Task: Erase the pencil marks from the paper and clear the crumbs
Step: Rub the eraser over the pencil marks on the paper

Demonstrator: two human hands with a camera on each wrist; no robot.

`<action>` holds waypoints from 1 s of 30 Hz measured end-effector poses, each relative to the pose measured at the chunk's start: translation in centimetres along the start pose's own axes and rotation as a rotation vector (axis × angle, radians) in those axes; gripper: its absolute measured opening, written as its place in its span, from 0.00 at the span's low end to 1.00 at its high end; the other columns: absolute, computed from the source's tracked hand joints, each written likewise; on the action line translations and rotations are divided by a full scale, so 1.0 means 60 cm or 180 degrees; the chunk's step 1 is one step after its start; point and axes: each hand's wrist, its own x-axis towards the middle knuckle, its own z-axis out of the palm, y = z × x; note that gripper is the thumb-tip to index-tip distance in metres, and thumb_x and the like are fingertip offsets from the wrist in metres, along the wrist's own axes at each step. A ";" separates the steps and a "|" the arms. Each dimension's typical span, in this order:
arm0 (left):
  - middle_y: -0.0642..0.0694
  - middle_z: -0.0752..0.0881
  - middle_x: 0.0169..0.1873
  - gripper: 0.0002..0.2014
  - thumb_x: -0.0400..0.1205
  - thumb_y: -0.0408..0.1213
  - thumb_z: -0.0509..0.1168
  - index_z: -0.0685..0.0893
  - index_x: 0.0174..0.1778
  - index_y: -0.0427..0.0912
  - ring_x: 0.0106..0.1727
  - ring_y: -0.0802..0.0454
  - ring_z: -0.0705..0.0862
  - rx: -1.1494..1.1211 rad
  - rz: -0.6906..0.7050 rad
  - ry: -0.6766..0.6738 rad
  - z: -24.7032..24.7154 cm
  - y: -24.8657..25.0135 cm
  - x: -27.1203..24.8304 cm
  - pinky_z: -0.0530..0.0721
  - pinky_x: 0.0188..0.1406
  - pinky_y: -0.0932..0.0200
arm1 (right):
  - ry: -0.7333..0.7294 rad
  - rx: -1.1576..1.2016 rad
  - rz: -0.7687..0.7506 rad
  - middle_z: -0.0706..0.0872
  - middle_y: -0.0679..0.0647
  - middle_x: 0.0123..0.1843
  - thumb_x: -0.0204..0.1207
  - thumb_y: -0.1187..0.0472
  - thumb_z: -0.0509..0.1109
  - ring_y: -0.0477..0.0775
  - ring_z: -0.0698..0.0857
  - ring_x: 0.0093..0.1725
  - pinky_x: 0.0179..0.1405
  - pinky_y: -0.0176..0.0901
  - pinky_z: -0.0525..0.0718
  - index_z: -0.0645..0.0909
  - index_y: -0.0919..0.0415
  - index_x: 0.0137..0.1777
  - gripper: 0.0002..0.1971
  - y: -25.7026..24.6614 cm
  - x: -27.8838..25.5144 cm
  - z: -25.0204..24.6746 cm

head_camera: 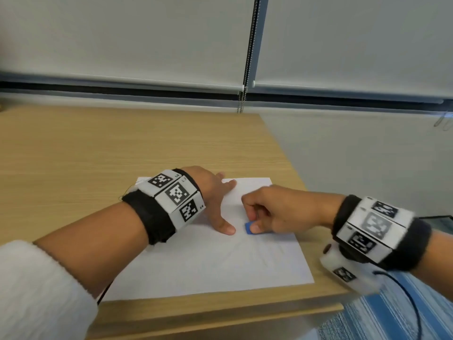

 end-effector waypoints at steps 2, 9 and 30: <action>0.52 0.28 0.82 0.61 0.67 0.73 0.68 0.31 0.82 0.60 0.82 0.42 0.61 -0.0140 0.0055 0.0078 0.000 -0.004 -0.005 0.70 0.72 0.43 | -0.0035 0.0039 0.0013 0.77 0.46 0.31 0.78 0.54 0.71 0.44 0.73 0.29 0.29 0.32 0.72 0.74 0.55 0.41 0.10 0.001 -0.019 0.006; 0.51 0.33 0.84 0.41 0.78 0.62 0.63 0.55 0.85 0.55 0.85 0.42 0.48 -0.0051 0.0544 0.0794 0.016 0.009 -0.044 0.70 0.71 0.43 | -0.0056 0.0106 0.0076 0.78 0.48 0.32 0.78 0.55 0.71 0.47 0.74 0.31 0.32 0.37 0.74 0.74 0.53 0.39 0.10 0.007 -0.017 0.008; 0.51 0.36 0.85 0.59 0.64 0.75 0.68 0.37 0.83 0.65 0.85 0.42 0.50 -0.0136 0.0486 0.0198 0.032 0.021 -0.039 0.64 0.75 0.42 | 0.0154 0.0120 -0.0051 0.79 0.46 0.31 0.76 0.56 0.73 0.43 0.76 0.29 0.32 0.37 0.75 0.78 0.56 0.41 0.07 0.004 0.013 -0.011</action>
